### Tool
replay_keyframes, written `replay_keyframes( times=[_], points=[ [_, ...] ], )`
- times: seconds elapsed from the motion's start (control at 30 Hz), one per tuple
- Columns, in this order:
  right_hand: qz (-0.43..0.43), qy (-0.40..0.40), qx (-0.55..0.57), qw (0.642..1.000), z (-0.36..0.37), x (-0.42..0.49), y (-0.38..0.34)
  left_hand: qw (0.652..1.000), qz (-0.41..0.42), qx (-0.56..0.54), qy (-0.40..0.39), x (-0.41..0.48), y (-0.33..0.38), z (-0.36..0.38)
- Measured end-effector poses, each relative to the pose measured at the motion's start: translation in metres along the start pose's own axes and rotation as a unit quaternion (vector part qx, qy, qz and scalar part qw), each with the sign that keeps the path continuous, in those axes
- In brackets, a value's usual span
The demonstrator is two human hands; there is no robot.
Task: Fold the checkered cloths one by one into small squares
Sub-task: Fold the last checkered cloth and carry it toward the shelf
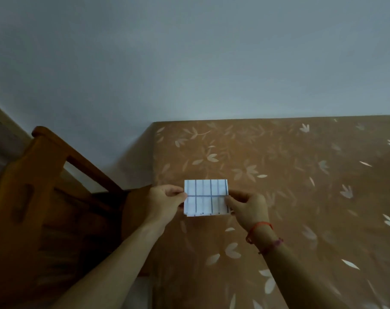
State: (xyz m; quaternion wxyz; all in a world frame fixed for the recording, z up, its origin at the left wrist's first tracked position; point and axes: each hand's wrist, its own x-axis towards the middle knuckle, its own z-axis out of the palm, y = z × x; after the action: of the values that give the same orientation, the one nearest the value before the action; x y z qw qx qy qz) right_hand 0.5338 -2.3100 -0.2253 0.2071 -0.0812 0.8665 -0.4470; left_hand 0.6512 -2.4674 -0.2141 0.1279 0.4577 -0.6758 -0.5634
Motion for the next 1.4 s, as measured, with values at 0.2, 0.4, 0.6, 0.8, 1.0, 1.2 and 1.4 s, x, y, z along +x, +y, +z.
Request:
replay_keyframes(
  times=[0.2, 0.4, 0.6, 0.8, 1.0, 1.2, 1.4],
  points=[
    [-0.050, 0.006, -0.060, 0.997, 0.024, 0.074, 0.008, 1.000, 0.001, 0.014, 0.002, 0.067, -0.007, 0.031],
    [-0.079, 0.001, -0.112, 0.991, 0.038, 0.119, 0.008, 0.999, 0.006, 0.031, 0.004, 0.111, -0.014, 0.045],
    [-0.099, 0.000, -0.151, 0.984, 0.045, 0.139, 0.009, 0.998, 0.010, 0.067, 0.002, 0.130, -0.009, 0.052],
    [-0.107, -0.004, -0.172, 0.979, 0.048, 0.142, 0.012, 0.992, 0.038, 0.118, -0.002, 0.136, -0.007, 0.055],
    [-0.121, 0.001, -0.190, 0.974, 0.050, 0.140, 0.012, 0.982, 0.064, 0.176, -0.014, 0.136, -0.007, 0.052],
    [-0.189, 0.057, -0.228, 0.953, 0.050, 0.135, 0.009, 0.905, 0.306, 0.293, 0.025, 0.139, -0.014, 0.055],
    [-0.249, -0.237, -0.604, 0.719, 0.054, 0.112, 0.009, 0.837, 0.381, 0.385, -0.081, 0.140, -0.037, 0.081]
  ],
)
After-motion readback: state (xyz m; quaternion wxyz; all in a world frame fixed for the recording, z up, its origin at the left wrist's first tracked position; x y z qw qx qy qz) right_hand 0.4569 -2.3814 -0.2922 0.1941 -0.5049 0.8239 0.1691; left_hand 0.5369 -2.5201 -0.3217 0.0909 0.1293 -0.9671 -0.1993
